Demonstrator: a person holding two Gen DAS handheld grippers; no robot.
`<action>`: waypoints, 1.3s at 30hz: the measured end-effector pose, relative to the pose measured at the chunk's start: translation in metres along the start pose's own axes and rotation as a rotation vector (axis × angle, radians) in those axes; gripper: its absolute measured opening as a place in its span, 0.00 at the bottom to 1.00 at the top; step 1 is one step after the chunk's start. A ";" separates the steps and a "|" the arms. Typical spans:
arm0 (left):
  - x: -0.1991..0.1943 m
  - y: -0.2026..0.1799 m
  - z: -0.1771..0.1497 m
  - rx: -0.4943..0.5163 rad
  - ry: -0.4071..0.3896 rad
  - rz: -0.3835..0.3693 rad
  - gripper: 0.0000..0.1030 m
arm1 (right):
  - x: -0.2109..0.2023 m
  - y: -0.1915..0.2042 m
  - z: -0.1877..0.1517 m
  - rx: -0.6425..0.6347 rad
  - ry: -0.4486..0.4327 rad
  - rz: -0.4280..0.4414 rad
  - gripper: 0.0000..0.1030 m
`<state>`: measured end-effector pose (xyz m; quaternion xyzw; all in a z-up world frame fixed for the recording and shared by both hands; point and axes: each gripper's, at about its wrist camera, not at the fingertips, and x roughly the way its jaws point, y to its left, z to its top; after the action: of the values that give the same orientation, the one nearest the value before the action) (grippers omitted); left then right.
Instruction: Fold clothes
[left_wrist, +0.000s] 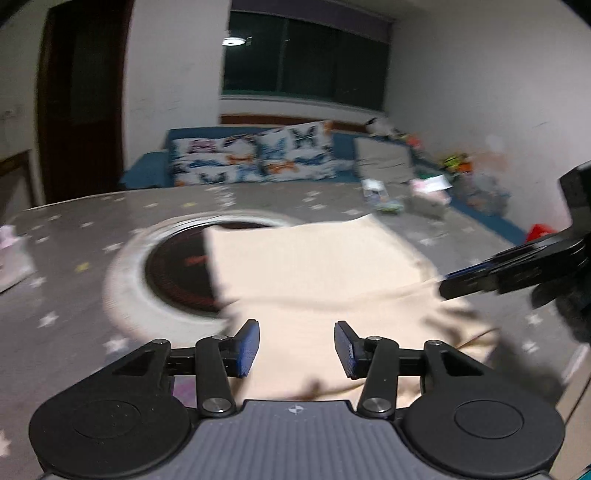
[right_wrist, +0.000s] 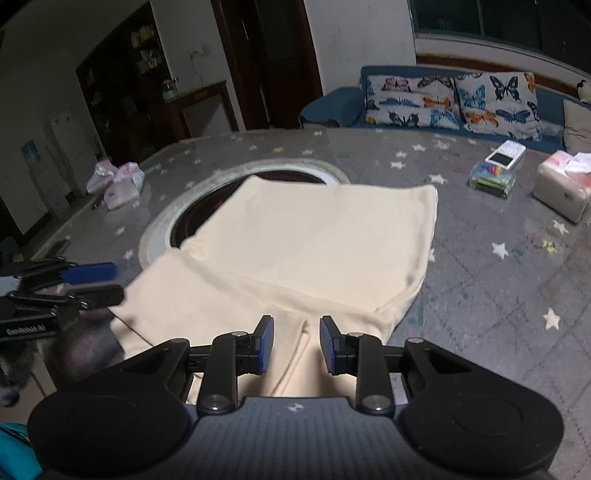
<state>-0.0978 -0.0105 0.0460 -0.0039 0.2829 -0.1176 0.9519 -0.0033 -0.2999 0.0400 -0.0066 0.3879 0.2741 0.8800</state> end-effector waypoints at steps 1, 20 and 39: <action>-0.001 0.004 -0.003 -0.001 0.007 0.016 0.48 | 0.004 -0.001 -0.001 0.007 0.011 0.002 0.26; 0.001 0.012 -0.030 0.115 0.042 0.047 0.47 | -0.002 0.016 0.011 -0.035 -0.028 -0.028 0.04; -0.001 0.011 -0.030 0.191 0.044 0.025 0.23 | 0.001 -0.010 0.006 0.021 0.031 -0.137 0.09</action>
<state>-0.1121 0.0017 0.0203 0.0931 0.2913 -0.1321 0.9429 0.0063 -0.3065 0.0409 -0.0282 0.4028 0.2089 0.8907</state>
